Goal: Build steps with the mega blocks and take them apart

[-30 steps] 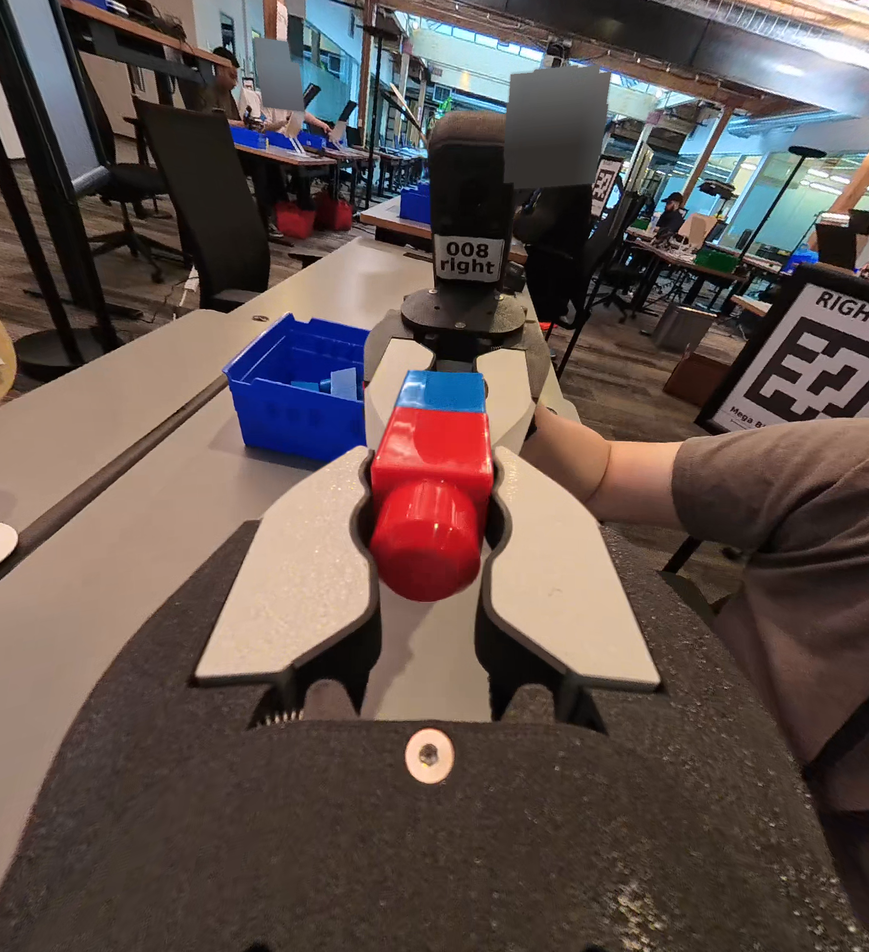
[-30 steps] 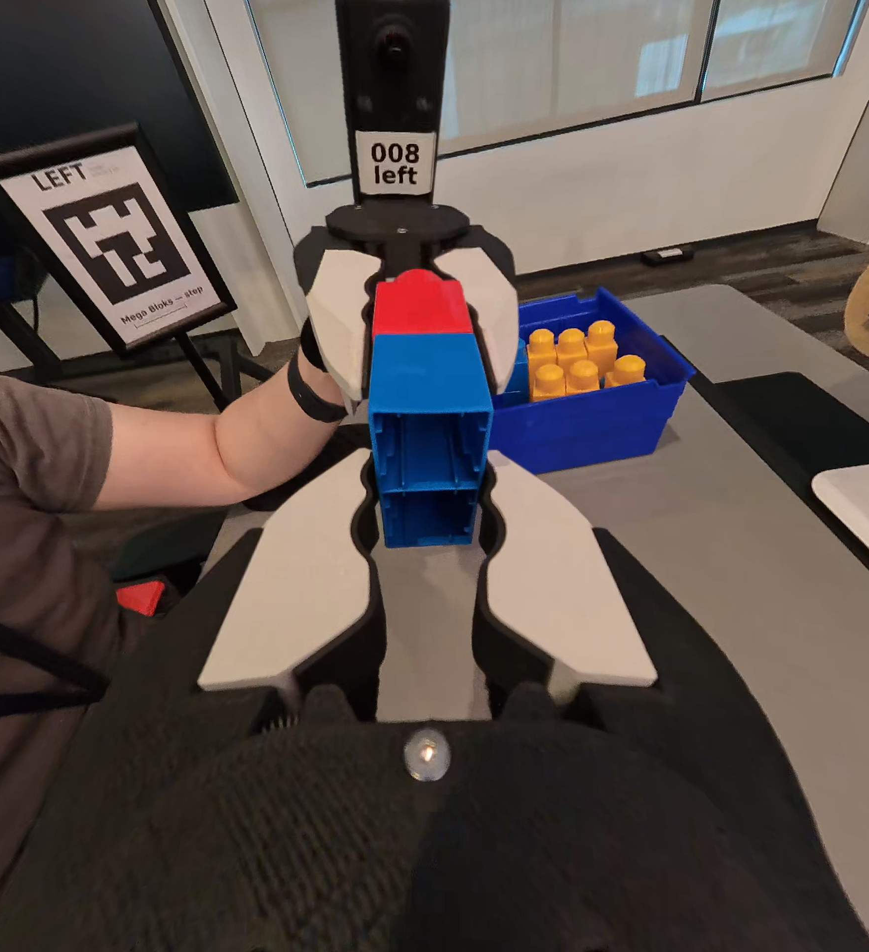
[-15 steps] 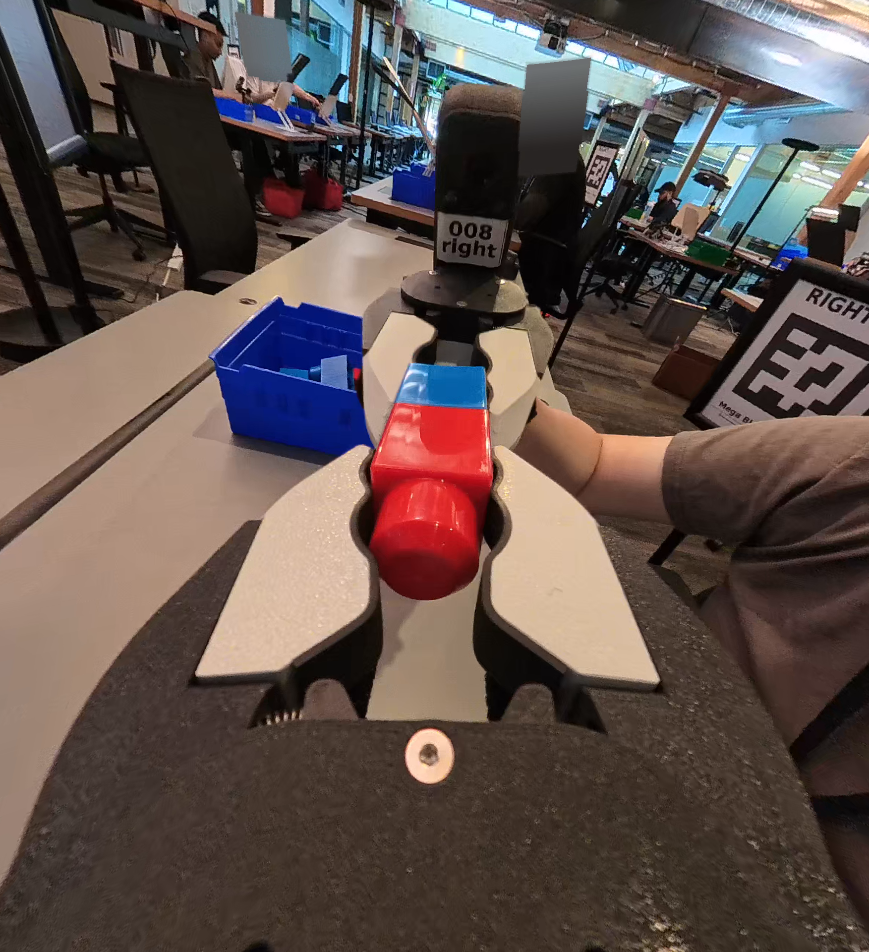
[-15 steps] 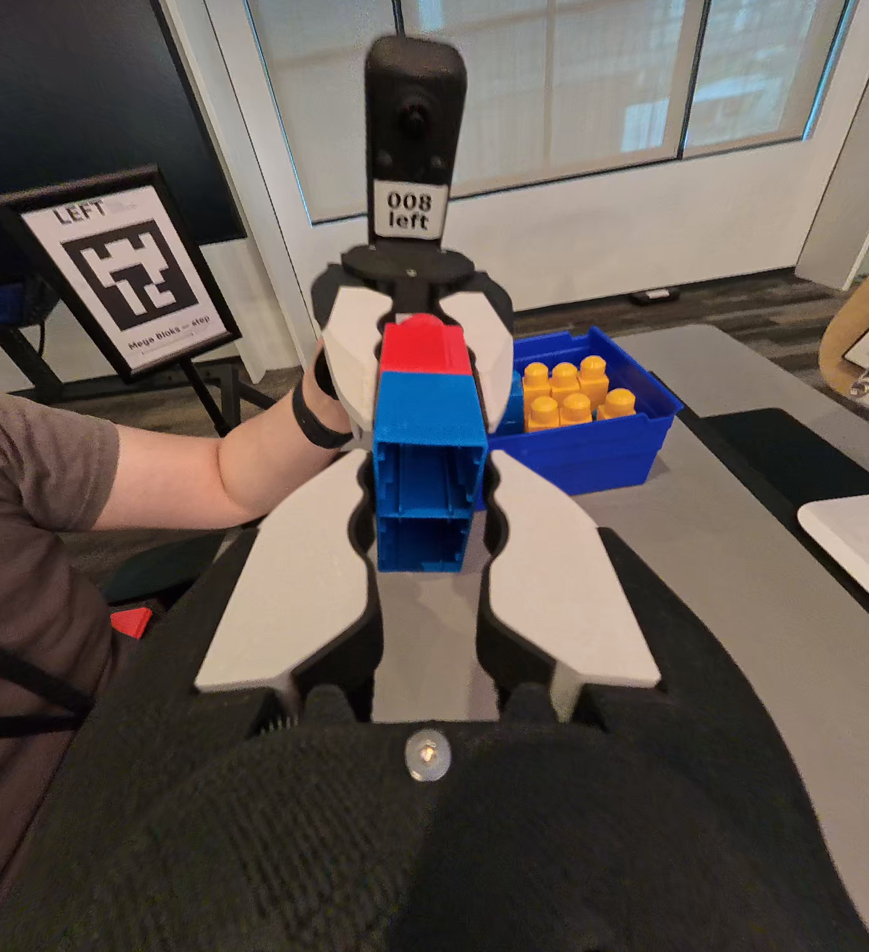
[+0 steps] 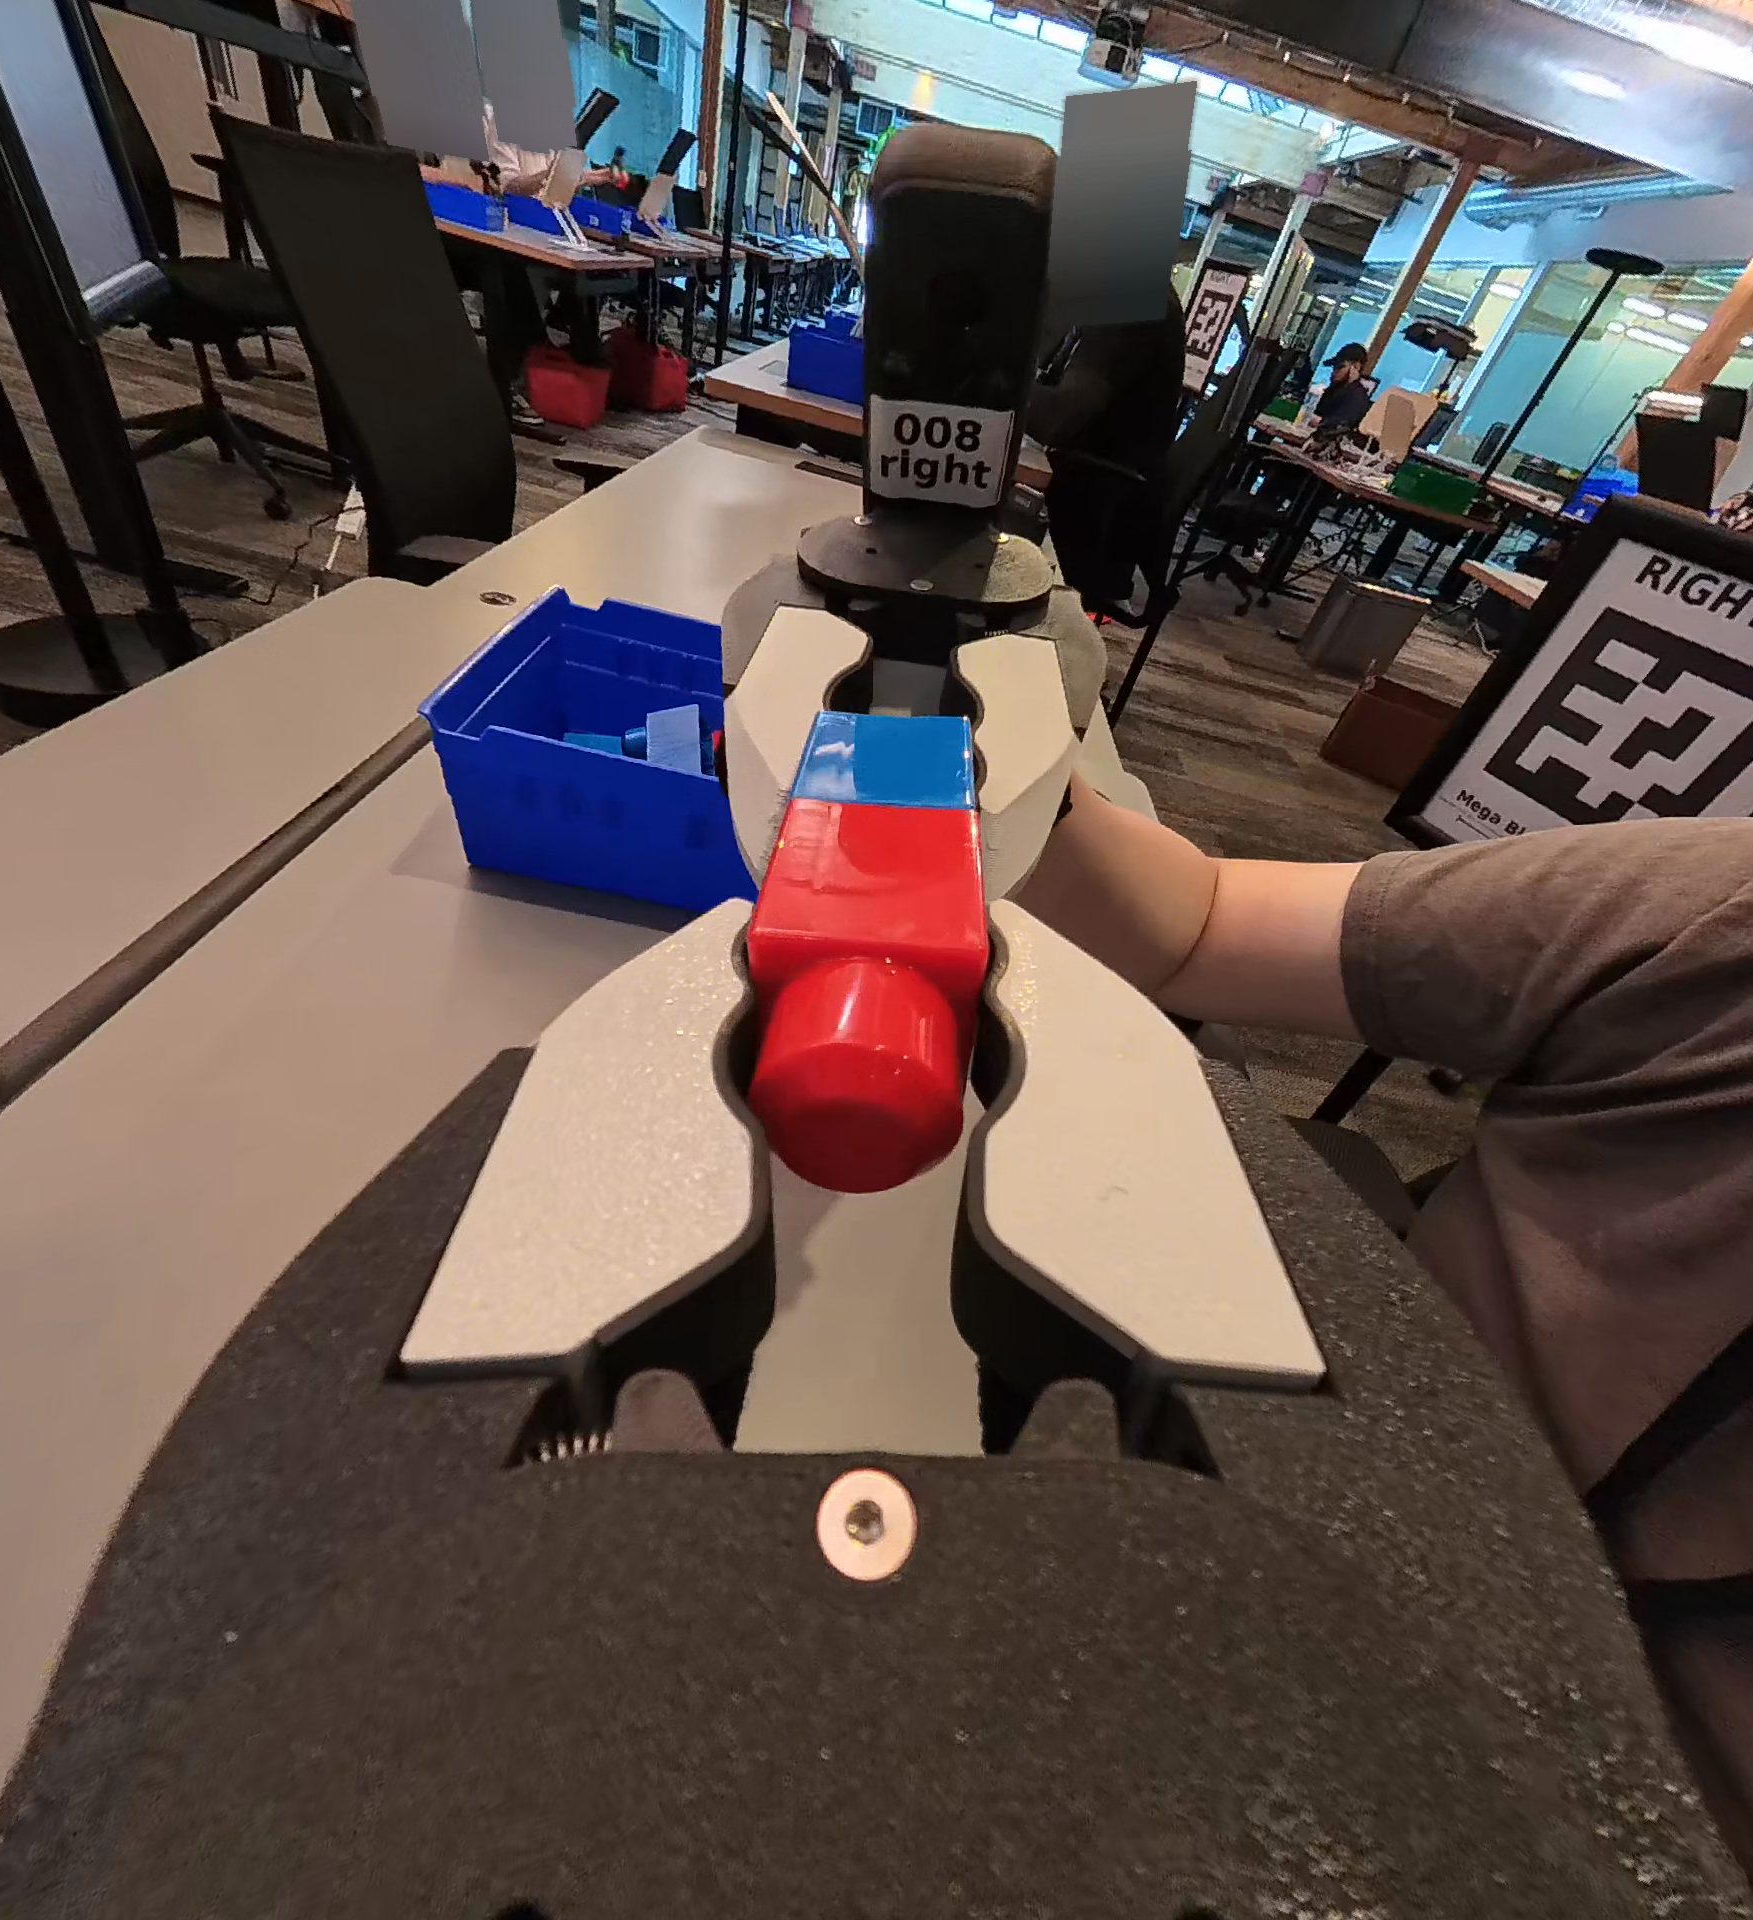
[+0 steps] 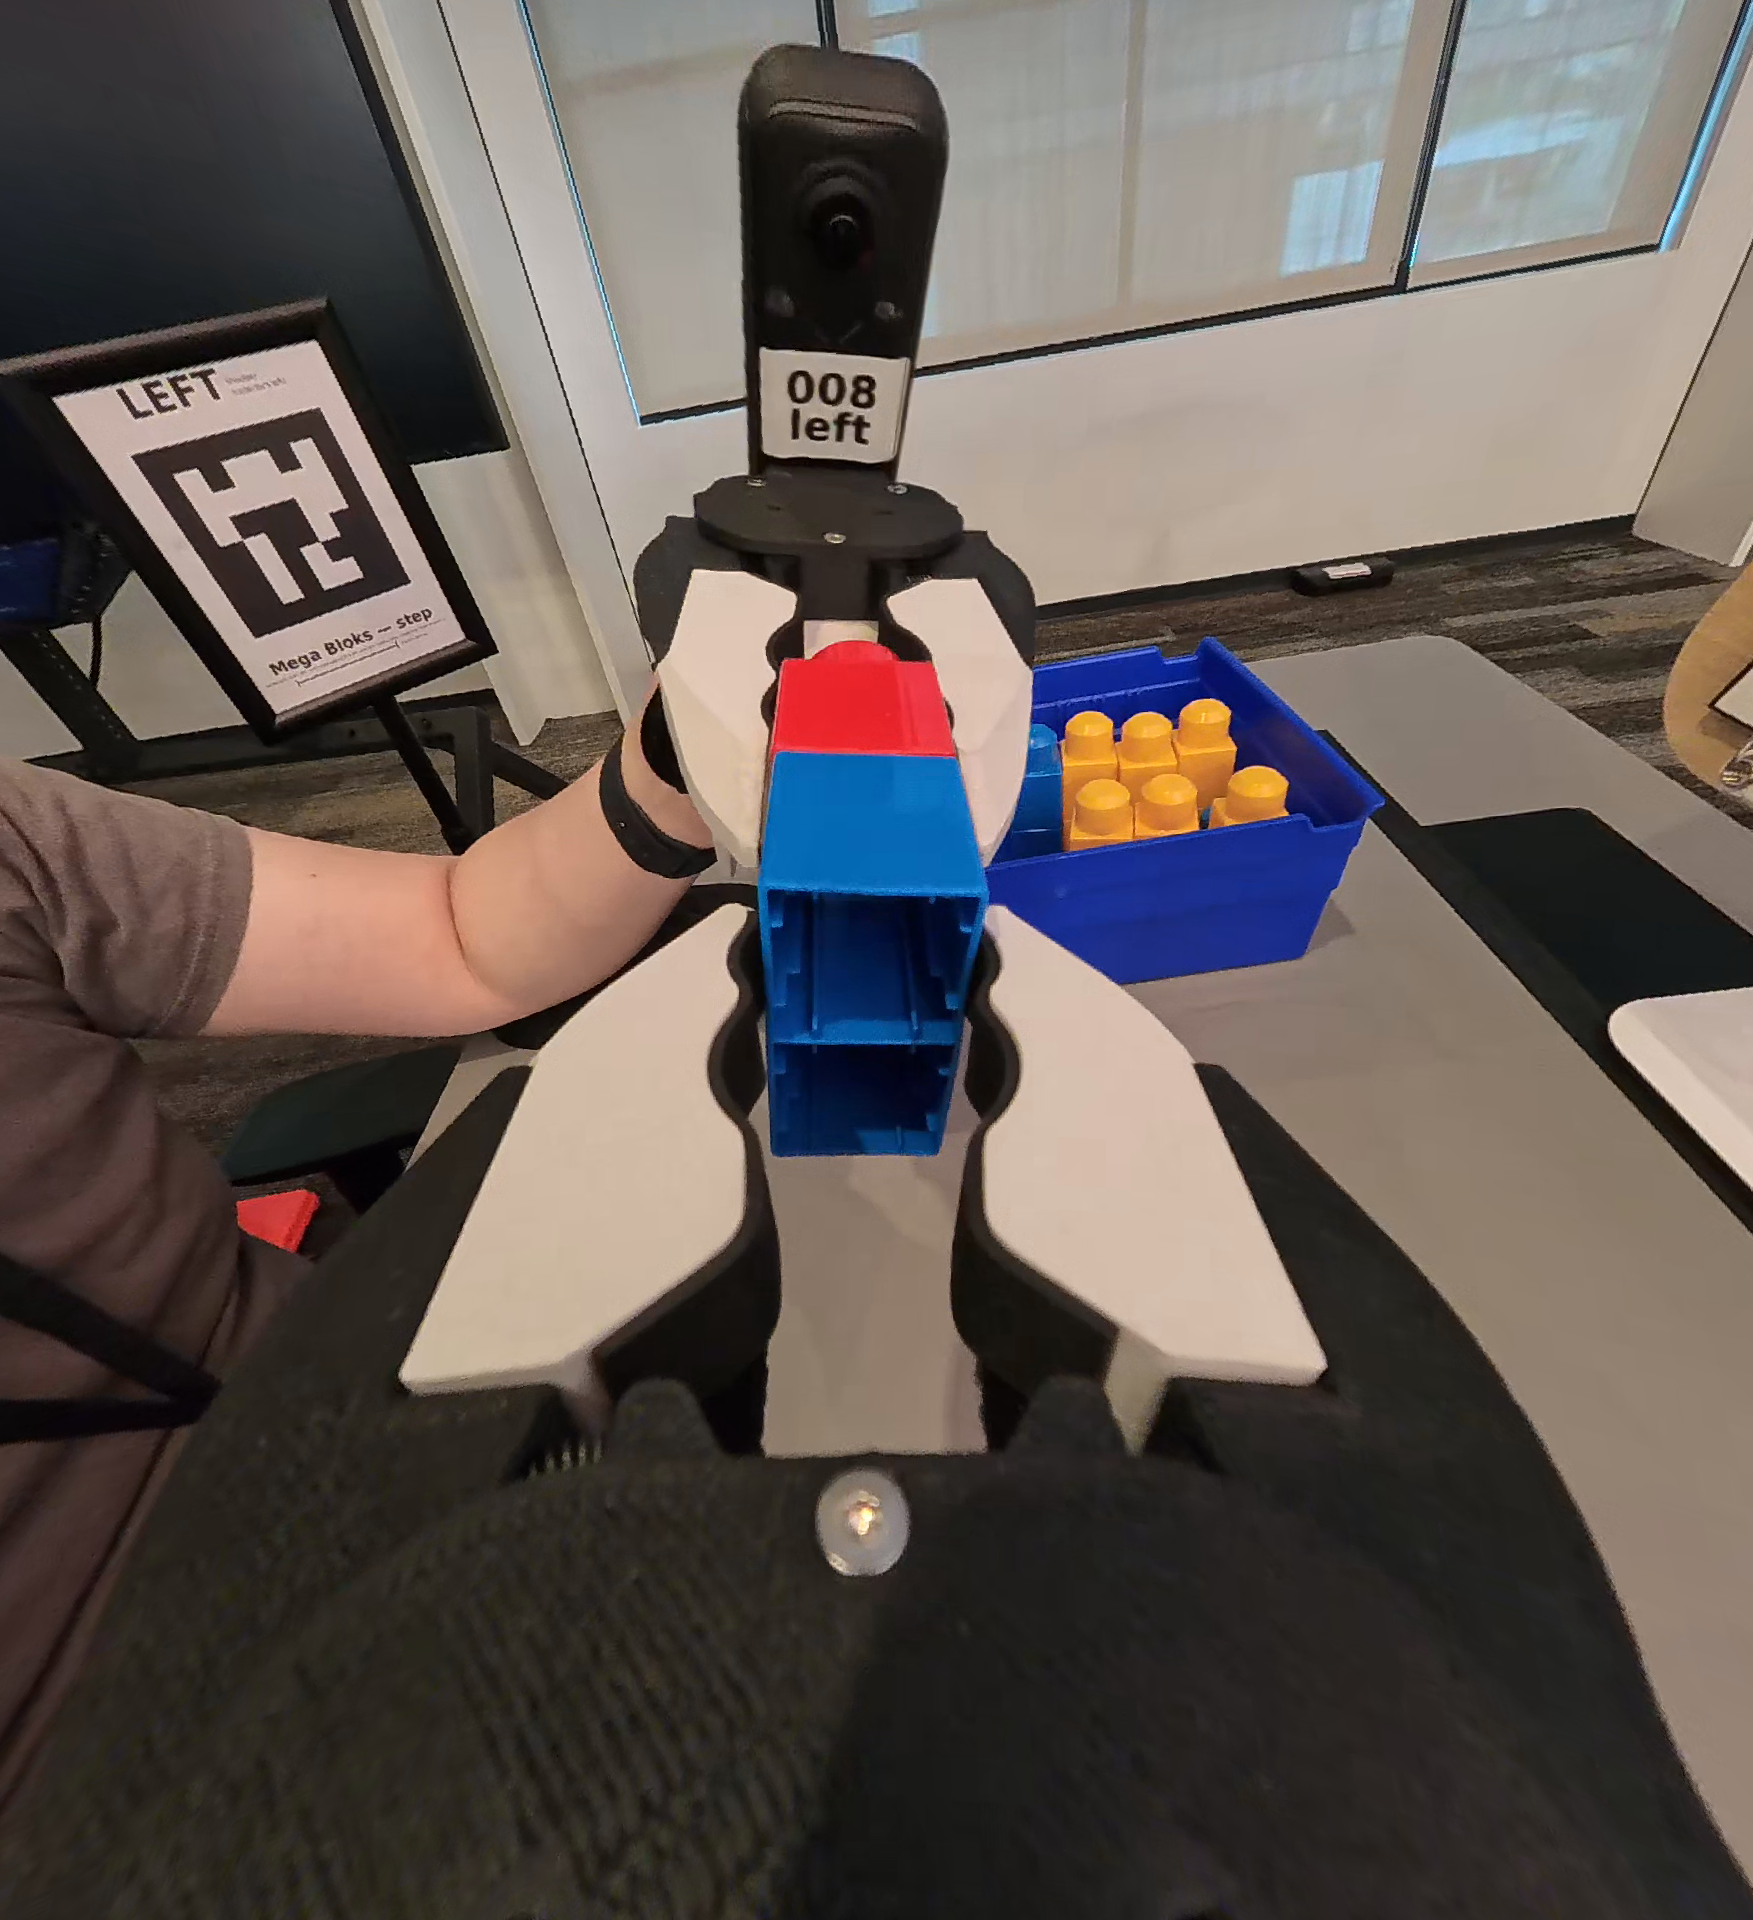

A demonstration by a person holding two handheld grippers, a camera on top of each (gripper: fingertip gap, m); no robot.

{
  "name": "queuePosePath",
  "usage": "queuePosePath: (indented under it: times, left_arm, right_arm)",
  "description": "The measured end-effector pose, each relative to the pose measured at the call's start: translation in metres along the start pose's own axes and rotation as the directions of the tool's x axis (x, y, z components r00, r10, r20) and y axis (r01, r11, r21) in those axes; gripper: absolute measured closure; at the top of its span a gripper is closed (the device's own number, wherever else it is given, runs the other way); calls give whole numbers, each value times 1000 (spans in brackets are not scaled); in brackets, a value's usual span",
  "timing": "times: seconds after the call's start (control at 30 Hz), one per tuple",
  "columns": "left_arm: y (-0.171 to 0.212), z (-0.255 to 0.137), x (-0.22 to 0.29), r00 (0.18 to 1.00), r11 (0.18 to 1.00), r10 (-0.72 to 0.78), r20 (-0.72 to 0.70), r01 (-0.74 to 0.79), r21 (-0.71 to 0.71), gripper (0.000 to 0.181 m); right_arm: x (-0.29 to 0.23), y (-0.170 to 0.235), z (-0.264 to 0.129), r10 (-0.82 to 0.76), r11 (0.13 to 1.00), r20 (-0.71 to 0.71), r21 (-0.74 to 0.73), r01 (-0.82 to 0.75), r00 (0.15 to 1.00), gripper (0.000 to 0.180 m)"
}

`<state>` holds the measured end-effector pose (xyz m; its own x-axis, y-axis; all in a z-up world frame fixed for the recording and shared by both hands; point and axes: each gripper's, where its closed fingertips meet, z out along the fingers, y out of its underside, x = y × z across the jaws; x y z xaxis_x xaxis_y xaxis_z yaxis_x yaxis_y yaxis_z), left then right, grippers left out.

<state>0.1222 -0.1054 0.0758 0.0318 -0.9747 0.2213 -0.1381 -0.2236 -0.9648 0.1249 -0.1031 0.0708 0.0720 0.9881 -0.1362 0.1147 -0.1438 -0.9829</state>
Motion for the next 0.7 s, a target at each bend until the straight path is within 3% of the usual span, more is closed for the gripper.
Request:
queuePosePath:
  times: [0.3, 0.4, 0.5, 0.63, 0.7]
  left_arm:
    - [-7, -4, -2, 999, 1000, 9, 33, -10, 14, 145]
    - [-32, -43, -7, 999, 988, -39, 22, 35, 150, 145]
    - [-37, -68, -13, 995, 988, 15, 102, -30, 149, 145]
    - [-30, -56, -4, 998, 995, 22, 60, -28, 91, 145]
    - [-23, -50, -3, 997, 998, 37, 68, -40, 45, 145]
  right_arm:
    - [1, -6, -3, 2, 999, 2, 39, -3, 1000, 143]
    - [18, -14, -26, 27, 996, -49, 83, -22, 998, 143]
    - [25, -20, -43, 27, 995, -71, 96, -20, 997, 143]
    - [19, -22, -44, -28, 999, -91, 40, 31, 995, 143]
    - [32, -22, -72, -100, 994, -207, -61, 89, 973, 143]
